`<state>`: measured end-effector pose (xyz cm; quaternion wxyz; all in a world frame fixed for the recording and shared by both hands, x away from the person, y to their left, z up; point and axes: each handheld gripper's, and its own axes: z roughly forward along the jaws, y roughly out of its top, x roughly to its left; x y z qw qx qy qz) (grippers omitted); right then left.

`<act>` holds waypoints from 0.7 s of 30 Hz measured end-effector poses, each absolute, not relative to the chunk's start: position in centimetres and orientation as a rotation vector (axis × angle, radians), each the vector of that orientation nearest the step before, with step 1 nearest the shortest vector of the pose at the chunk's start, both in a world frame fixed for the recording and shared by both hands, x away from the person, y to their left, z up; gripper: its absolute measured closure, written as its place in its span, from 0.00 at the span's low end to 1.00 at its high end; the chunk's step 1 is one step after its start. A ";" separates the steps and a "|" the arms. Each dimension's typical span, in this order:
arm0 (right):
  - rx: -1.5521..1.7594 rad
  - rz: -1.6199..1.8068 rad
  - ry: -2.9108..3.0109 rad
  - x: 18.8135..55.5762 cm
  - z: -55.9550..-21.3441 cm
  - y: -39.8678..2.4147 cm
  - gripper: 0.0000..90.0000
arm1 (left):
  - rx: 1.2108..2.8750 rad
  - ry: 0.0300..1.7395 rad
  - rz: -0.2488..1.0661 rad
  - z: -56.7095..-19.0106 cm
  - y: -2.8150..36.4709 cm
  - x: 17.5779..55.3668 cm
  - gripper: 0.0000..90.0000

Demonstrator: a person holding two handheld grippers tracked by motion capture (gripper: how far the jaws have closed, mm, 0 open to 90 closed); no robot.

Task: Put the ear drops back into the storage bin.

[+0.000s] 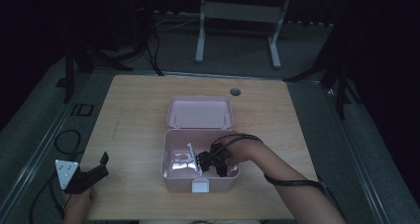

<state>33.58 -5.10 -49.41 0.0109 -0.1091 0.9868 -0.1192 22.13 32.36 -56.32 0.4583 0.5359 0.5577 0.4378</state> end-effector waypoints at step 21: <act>-0.266 0.016 3.042 33.4 -41.0 -7.2 0.54 | 1.320 1.380 1.078 -56.3 32.4 22.2 0.01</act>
